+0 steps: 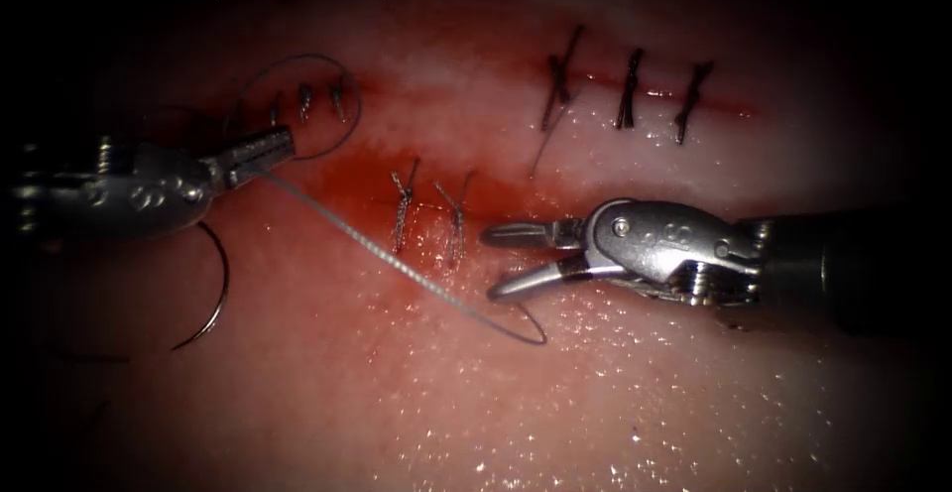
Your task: Wound Closure
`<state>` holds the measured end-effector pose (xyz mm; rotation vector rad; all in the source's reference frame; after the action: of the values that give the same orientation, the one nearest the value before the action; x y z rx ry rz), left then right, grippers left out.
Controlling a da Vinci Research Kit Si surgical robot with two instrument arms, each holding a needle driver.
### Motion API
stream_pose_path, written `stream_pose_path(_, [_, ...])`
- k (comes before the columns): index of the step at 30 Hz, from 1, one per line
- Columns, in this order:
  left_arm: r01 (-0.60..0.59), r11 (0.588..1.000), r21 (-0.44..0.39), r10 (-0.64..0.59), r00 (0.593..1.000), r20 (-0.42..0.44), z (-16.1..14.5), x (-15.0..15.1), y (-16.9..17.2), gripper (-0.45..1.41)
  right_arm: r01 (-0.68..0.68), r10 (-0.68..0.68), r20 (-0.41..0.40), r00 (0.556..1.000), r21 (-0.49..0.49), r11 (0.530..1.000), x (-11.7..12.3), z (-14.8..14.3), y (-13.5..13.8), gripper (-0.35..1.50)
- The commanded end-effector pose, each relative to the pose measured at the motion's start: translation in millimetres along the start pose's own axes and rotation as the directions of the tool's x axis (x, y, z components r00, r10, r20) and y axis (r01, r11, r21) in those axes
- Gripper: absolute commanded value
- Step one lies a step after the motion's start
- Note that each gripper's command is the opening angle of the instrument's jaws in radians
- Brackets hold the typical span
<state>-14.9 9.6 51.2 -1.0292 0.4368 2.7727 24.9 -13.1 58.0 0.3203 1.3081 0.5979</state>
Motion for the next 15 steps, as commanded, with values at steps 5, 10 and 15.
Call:
stream_pose_path(5, [0.077, 0.997, 0.014, -0.076, 0.997, -0.004, 3.9, 0.9, 0.8, -0.45, 0.002, -0.002, -0.001, 1.000, 0.088, 0.996, -0.9, 2.4, -1.1, 0.25])
stream_pose_path(10, [0.080, 0.996, 0.040, -0.080, 0.997, 0.012, 8.9, 0.4, 1.9, -0.45, 0.018, -0.003, -0.065, 0.998, 0.234, 0.972, 0.0, 3.4, -2.6, -0.35])
stream_pose_path(15, [0.046, 0.999, 0.021, -0.046, 0.999, -0.002, 12.5, -0.8, 3.8, -0.45, 0.022, 0.016, -0.150, 0.988, 0.249, 0.968, 1.6, 3.4, -2.4, -0.35])
